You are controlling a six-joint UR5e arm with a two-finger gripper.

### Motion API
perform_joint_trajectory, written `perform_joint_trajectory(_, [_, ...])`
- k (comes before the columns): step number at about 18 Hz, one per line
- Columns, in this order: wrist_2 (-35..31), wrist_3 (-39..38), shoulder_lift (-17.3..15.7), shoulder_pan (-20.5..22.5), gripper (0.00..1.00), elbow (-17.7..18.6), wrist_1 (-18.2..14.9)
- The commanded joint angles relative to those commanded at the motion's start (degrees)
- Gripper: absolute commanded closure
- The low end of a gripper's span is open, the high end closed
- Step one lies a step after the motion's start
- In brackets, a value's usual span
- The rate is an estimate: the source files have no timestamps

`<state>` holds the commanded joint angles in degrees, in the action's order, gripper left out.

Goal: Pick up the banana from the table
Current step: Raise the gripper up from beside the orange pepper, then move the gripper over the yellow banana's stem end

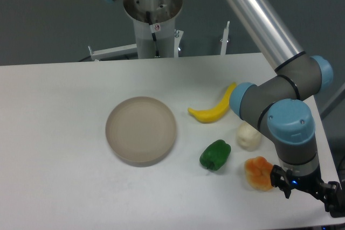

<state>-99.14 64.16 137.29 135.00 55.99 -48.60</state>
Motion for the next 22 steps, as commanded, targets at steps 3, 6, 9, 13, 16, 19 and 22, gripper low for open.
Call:
perform_joint_trajectory(3, [-0.09,0.00,-0.35,0.00,0.00,0.35,0.00])
perform_joint_trajectory(6, [0.09,0.00,-0.70,0.09,0.00,0.61,-0.09])
perform_joint_trajectory(9, [-0.35,0.00,-1.05,0.09,0.00,1.32,-0.17])
perform_joint_trajectory(13, [-0.35,0.09,-2.63,0.61,0.00,1.93,-3.32])
perform_joint_trajectory(16, [-0.17,2.28,-5.00,1.75,0.00,3.42,-8.07])
perform_joint_trajectory(19, [0.00,5.53,-8.16,3.16,0.00,7.45,-9.84])
perform_joint_trajectory(22, [0.09,9.57,-14.22,4.74,0.00,12.73,-15.71])
